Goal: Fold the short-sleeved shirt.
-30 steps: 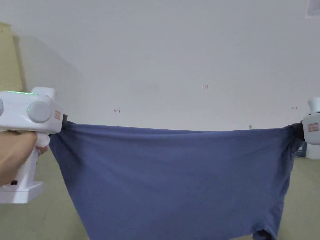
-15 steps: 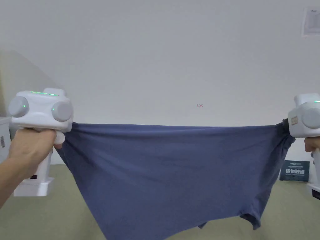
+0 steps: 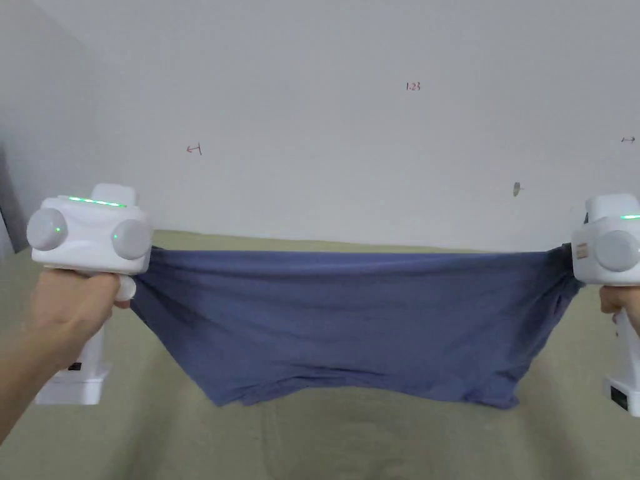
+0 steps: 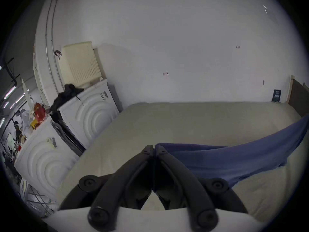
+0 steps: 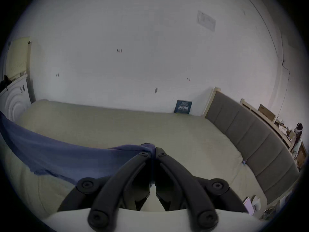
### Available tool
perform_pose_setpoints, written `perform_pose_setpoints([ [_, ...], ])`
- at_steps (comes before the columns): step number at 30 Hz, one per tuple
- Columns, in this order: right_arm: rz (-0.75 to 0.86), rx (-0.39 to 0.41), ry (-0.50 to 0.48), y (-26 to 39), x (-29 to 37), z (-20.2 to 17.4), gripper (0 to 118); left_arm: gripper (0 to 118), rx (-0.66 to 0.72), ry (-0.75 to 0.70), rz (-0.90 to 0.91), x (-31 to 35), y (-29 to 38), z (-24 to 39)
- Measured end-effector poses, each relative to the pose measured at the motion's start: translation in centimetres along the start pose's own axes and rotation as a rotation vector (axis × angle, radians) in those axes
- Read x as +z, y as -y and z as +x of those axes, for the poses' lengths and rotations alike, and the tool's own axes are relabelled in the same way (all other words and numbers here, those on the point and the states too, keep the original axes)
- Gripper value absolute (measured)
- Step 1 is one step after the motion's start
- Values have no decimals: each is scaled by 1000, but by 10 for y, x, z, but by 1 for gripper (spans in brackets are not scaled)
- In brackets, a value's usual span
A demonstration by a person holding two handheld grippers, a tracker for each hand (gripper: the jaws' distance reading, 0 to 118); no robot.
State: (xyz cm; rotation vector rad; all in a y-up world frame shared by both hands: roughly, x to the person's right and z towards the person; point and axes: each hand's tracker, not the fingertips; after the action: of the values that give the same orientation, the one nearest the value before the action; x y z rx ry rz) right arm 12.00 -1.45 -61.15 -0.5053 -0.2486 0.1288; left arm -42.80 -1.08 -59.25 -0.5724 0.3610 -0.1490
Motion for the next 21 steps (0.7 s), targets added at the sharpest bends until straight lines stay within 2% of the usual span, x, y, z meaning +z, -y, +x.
perform_pose_setpoints([
  [4,-39,24,-6,45,3,2,4,2,-17,42,-42,5,41,-2],
  [8,-60,-15,-45,78,53,27,4,2,-31,93,-64,41,77,-23],
  [9,-58,-49,-57,85,68,32,4,2,-29,109,-75,52,85,-29],
  [12,-97,-50,-88,120,112,50,4,2,-4,165,-112,89,117,-48],
  [14,-122,-70,-117,153,141,62,4,2,-15,194,-123,115,147,-59],
  [17,-162,-56,-128,203,182,76,4,2,-32,220,-157,145,196,-71],
  [19,-191,-108,-144,237,208,87,4,2,-41,226,-170,168,229,-76],
  [21,-212,-101,-142,270,228,94,4,2,-33,239,-186,187,259,-81],
])
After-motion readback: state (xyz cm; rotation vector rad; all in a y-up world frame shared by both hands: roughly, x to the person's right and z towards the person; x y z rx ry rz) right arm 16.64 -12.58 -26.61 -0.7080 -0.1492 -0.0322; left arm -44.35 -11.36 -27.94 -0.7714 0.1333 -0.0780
